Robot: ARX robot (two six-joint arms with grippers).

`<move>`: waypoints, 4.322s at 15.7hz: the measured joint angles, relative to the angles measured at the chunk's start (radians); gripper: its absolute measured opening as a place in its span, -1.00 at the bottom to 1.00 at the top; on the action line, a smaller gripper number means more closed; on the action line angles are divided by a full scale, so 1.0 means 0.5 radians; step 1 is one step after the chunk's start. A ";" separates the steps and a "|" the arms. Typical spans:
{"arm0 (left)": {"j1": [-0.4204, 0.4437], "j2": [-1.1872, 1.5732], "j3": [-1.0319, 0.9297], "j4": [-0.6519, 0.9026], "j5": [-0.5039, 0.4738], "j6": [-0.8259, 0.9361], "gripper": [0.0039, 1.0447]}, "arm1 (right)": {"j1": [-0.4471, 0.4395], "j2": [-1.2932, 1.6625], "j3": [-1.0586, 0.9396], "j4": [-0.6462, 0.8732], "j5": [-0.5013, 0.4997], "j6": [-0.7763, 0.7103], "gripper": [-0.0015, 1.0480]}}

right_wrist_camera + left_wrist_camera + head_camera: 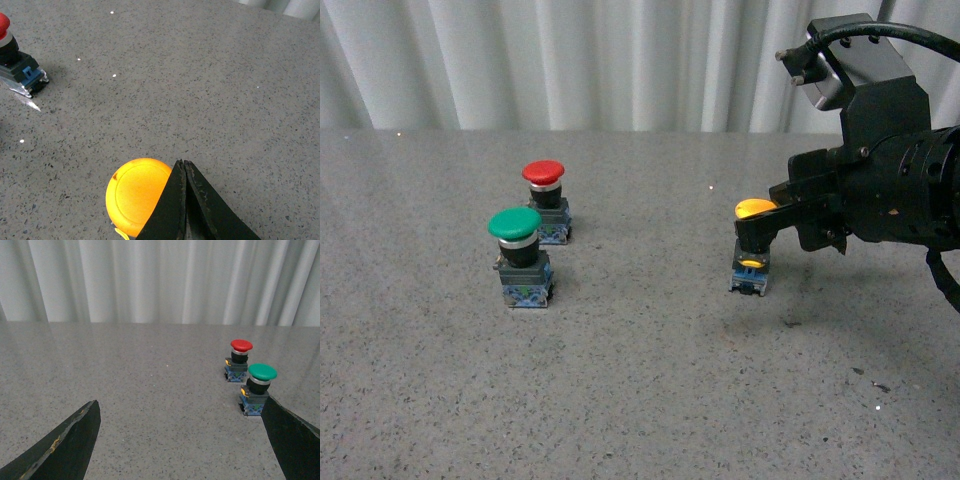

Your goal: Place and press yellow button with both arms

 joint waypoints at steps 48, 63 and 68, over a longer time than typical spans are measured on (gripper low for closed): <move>0.000 0.000 0.000 0.000 0.000 -0.001 0.88 | -0.671 -2.821 -1.669 -0.153 0.115 0.185 -0.97; 0.000 0.001 0.000 0.000 0.000 -0.001 0.88 | -0.671 -3.503 -1.668 -0.861 0.114 0.185 -0.97; 0.000 0.001 0.000 0.000 0.000 -0.001 0.88 | -0.671 -3.503 -1.668 -0.861 0.114 0.185 -0.48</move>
